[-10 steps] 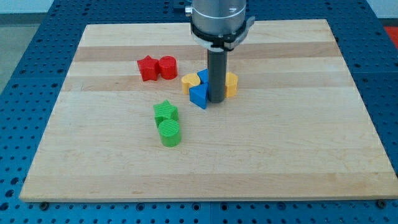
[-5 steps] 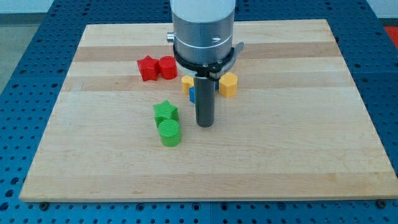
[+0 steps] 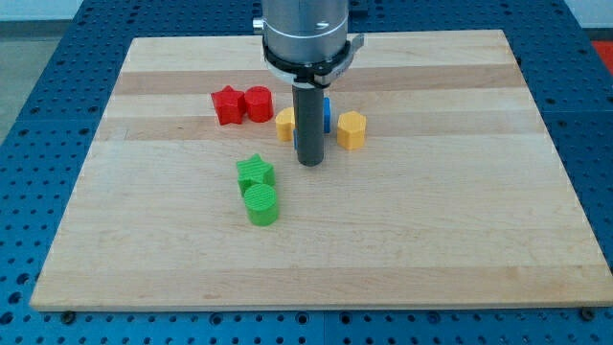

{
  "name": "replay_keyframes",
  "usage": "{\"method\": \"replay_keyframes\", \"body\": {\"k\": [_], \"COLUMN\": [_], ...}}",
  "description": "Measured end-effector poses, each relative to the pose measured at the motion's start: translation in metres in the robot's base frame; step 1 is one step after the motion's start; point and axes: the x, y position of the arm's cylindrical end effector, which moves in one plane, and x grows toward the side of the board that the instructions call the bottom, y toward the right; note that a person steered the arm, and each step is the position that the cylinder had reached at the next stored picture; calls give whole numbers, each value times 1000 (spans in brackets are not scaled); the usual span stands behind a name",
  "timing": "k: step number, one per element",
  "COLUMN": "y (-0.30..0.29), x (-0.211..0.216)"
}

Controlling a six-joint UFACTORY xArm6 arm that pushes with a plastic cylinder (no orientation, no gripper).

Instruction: Push the blue triangle and blue cube a bit up

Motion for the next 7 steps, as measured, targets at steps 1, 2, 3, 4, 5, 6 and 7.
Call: {"method": "replay_keyframes", "body": {"k": [1,2,3,4,5,6,7], "y": [0,0,0,0,0,0,0], "x": [-6,-15,-29,-50,-71,-87,-87]}}
